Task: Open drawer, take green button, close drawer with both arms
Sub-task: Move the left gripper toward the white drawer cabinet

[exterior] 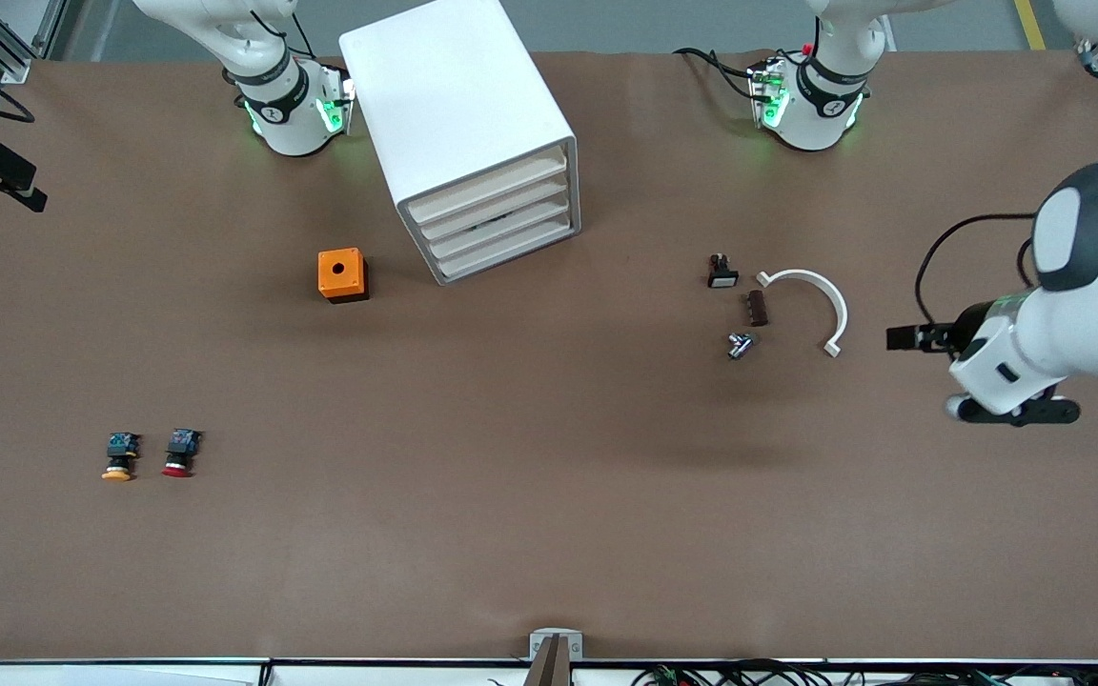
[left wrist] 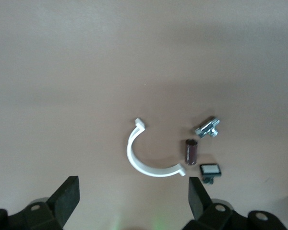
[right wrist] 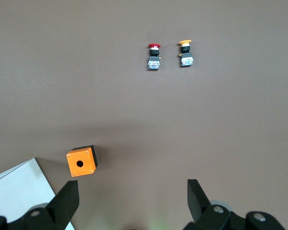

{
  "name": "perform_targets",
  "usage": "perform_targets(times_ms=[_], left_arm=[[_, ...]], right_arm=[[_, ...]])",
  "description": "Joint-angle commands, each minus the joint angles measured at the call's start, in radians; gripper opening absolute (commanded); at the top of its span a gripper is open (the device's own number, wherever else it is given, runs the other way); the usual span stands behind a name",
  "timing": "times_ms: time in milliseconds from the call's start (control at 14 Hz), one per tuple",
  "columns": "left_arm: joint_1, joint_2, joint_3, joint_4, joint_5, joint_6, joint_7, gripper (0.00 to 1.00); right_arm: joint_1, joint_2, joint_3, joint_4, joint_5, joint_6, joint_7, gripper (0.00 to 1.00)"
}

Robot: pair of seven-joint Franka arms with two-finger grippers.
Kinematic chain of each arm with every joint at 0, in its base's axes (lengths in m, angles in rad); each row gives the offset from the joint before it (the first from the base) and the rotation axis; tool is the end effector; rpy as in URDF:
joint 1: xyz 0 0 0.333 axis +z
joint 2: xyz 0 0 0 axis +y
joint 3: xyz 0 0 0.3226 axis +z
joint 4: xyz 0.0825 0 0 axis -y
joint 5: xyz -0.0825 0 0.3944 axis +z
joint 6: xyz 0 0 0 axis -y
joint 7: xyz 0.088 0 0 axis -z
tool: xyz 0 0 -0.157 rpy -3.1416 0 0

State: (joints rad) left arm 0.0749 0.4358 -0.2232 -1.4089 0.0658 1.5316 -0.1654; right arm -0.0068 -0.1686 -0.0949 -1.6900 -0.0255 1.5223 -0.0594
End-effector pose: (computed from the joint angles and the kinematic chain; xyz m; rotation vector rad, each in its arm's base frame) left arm 0.6447 -0.0667 0.3922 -3.0884 -0.0241 0.4722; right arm 0.5020 -0.0591 0.6094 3.1313 -0.0661 -0.0010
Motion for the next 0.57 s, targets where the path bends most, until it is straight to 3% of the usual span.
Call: perform_targets(times_ms=[0, 143, 357, 500], left_arm=[[-0.068, 0.093, -0.005, 0.068, 0.005, 0.030, -0.228, 1.00], [-0.124, 0.141, -0.007, 0.068, -0.001, 0.079, -0.430, 1.00], [-0.193, 0.191, -0.005, 0.068, -0.153, 0.163, -0.827, 1.00], [-0.268, 0.231, -0.004, 0.068, -0.161, 0.214, -1.061, 1.00]], right_arm=[[-0.001, -0.025, 0.003, -0.020, -0.014, -0.001, 0.000, 1.00], [-0.001, -0.025, 0.003, -0.020, -0.013, -0.001, 0.000, 1.00], [-0.001, -0.025, 0.003, -0.020, -0.013, -0.002, 0.000, 1.00], [0.001, -0.025, 0.004, -0.020, -0.011, -0.002, 0.000, 1.00]])
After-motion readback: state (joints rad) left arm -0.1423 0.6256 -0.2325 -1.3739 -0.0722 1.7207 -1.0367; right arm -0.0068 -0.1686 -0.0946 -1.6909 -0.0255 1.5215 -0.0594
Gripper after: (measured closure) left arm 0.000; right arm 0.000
